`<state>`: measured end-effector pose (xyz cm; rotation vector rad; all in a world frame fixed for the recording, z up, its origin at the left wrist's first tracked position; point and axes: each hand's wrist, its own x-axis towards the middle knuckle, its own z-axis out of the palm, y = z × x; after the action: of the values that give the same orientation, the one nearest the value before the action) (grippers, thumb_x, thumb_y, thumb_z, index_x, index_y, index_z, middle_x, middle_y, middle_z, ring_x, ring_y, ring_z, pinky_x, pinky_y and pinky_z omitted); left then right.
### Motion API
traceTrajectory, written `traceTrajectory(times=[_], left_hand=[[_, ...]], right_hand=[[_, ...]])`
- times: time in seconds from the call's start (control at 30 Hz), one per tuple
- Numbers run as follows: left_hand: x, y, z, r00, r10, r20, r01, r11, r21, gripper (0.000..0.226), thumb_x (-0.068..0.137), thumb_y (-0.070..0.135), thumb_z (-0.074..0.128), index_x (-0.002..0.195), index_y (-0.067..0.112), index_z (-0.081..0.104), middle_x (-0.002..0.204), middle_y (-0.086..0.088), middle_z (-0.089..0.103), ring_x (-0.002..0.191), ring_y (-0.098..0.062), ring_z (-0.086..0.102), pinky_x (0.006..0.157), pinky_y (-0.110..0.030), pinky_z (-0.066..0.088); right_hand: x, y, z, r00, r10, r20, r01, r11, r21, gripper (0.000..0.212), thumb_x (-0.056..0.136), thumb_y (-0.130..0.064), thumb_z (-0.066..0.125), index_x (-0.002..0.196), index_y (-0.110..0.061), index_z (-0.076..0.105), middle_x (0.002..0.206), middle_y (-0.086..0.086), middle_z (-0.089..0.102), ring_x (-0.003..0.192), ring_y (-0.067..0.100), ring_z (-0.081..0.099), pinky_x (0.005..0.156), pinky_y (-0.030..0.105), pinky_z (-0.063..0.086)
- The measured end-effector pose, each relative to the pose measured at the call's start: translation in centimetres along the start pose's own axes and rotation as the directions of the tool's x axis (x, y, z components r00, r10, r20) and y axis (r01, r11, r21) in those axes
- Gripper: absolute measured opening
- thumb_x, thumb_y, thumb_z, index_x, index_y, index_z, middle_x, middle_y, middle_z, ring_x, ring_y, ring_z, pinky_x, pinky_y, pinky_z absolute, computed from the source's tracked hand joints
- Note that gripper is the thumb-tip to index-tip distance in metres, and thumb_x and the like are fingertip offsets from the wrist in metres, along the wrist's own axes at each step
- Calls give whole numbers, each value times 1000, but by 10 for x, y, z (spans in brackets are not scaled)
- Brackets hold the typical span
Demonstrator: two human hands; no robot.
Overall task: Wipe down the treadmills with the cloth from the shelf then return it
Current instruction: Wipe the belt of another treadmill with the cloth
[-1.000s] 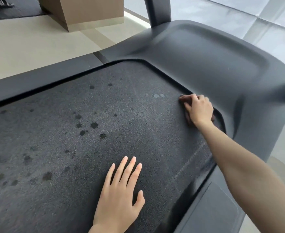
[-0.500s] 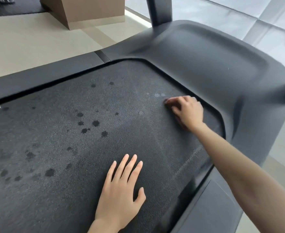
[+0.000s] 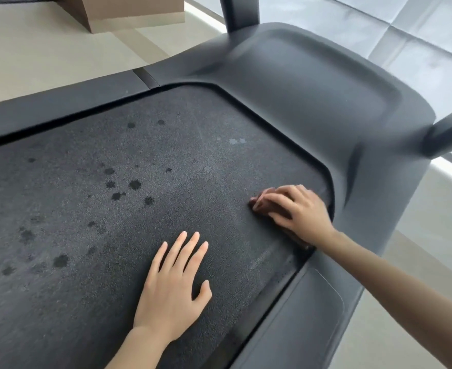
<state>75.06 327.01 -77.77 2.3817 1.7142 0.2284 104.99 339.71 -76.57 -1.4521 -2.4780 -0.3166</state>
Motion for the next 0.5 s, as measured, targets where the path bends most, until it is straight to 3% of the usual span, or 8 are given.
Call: traceTrajectory(times=[0.07, 0.13, 0.23, 0.3, 0.5], left_hand=[[0, -1, 1, 1000, -2, -7, 2, 1000, 0, 63, 82, 44, 36, 139, 19, 46, 150, 1, 36, 140, -18, 28, 110, -44, 22], [0, -1, 1, 1000, -1, -6, 1, 1000, -2, 64, 82, 44, 36, 140, 19, 45, 150, 1, 35, 141, -18, 27, 111, -44, 21], [1, -2, 2, 1000, 8, -9, -8, 1000, 7, 64, 82, 44, 35, 139, 19, 45, 150, 0, 36, 140, -19, 28, 111, -44, 21], [0, -2, 2, 1000, 6, -20, -6, 1000, -3, 64, 82, 44, 34, 139, 19, 46, 150, 0, 36, 140, -19, 28, 111, -44, 21], [-1, -2, 4, 1000, -14, -24, 13, 1000, -29, 59, 89, 42, 36, 144, 21, 36, 154, 3, 26, 144, -14, 14, 119, -39, 11]], right_hand=[[7, 32, -2, 951, 310, 19, -308, 950, -52, 33, 84, -38, 65, 115, -25, 65, 106, 10, 61, 93, 36, 57, 77, 41, 48], [20, 48, 5, 791, 612, 9, -608, 787, -104, 37, 88, -40, 58, 120, -23, 58, 109, 16, 58, 97, 39, 53, 81, 42, 44], [32, 34, 11, 670, 743, 8, -734, 663, -150, 38, 91, -39, 53, 121, -17, 53, 109, 23, 54, 96, 41, 51, 81, 43, 42], [26, 12, 8, 680, 733, 16, -727, 676, -121, 37, 91, -39, 53, 120, -18, 54, 109, 23, 54, 95, 41, 51, 79, 43, 42], [-21, -89, -15, 872, 487, 45, -485, 873, -42, 32, 87, -40, 60, 116, -26, 61, 100, 13, 59, 85, 34, 55, 70, 38, 47]])
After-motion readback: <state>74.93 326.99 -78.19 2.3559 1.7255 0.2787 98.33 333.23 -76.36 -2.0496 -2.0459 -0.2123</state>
